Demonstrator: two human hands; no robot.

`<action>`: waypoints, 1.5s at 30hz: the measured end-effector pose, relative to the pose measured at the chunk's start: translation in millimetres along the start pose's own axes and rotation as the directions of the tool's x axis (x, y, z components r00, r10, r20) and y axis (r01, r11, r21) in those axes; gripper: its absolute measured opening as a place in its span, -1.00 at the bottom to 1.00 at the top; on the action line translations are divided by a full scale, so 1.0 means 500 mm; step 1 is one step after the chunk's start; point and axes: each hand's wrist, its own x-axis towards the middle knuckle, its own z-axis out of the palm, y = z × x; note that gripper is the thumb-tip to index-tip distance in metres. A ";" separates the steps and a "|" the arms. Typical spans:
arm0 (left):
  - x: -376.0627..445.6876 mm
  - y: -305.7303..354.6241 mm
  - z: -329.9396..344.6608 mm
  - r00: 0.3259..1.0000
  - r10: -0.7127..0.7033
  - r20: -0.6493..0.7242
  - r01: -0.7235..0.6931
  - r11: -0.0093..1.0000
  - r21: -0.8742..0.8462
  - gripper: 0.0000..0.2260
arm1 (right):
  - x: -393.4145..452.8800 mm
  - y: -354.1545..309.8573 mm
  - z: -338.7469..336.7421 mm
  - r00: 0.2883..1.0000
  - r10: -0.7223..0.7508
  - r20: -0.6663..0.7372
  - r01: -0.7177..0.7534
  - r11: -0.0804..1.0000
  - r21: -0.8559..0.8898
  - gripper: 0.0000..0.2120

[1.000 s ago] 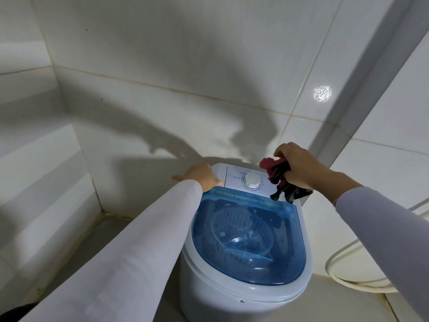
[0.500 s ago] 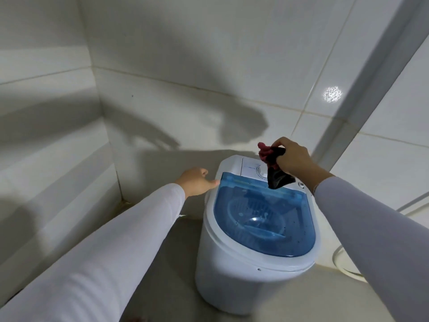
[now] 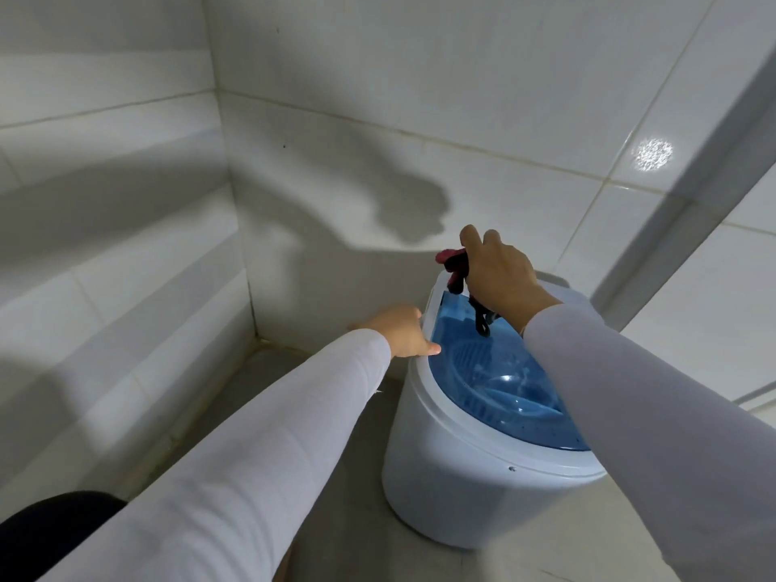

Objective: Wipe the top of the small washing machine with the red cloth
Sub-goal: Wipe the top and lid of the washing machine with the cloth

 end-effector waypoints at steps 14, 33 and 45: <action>0.001 0.004 0.000 1.000 -0.023 0.006 0.023 0.999 0.026 -0.35 | -0.014 0.063 0.011 0.868 -0.259 0.423 0.194 0.962 0.190 -0.24; -0.010 0.002 -0.007 0.999 0.041 0.006 -0.041 0.999 -0.013 -0.40 | -0.055 0.041 0.025 0.861 -0.243 0.447 0.205 0.970 0.132 -0.21; -0.003 -0.005 0.002 1.000 -0.005 -0.007 0.005 0.999 -0.038 -0.39 | -0.067 0.041 0.005 0.868 -0.150 0.474 0.141 0.988 0.054 -0.27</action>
